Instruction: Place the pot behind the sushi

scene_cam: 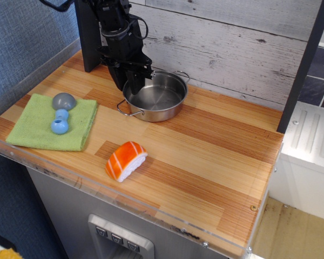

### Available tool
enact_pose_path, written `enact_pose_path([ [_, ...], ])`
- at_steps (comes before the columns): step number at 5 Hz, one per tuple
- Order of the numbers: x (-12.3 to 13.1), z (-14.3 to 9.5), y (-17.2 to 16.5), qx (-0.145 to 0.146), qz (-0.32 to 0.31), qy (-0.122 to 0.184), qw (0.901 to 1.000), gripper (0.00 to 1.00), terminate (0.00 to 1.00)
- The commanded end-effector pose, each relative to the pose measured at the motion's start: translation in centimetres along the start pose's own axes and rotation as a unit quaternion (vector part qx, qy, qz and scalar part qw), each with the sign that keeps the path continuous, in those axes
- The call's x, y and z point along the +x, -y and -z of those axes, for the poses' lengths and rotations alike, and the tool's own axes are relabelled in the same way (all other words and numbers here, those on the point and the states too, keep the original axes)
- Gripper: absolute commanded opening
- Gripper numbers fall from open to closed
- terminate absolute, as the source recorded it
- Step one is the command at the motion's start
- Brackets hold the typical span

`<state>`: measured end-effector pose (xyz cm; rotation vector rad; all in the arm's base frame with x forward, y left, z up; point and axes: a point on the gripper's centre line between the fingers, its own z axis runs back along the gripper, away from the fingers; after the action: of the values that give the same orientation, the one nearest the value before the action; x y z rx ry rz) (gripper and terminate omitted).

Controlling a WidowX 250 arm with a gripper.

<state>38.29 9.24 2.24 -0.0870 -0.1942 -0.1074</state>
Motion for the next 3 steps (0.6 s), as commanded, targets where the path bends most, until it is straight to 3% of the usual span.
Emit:
enact_pose_path([
  [1,-0.1,-1.3,-0.6,0.012,-0.007,0.002,0.9999,1.00,0.00],
  [3,0.7,-3.8,0.1,0.019,0.005,0.025,0.9995,1.00,0.00],
])
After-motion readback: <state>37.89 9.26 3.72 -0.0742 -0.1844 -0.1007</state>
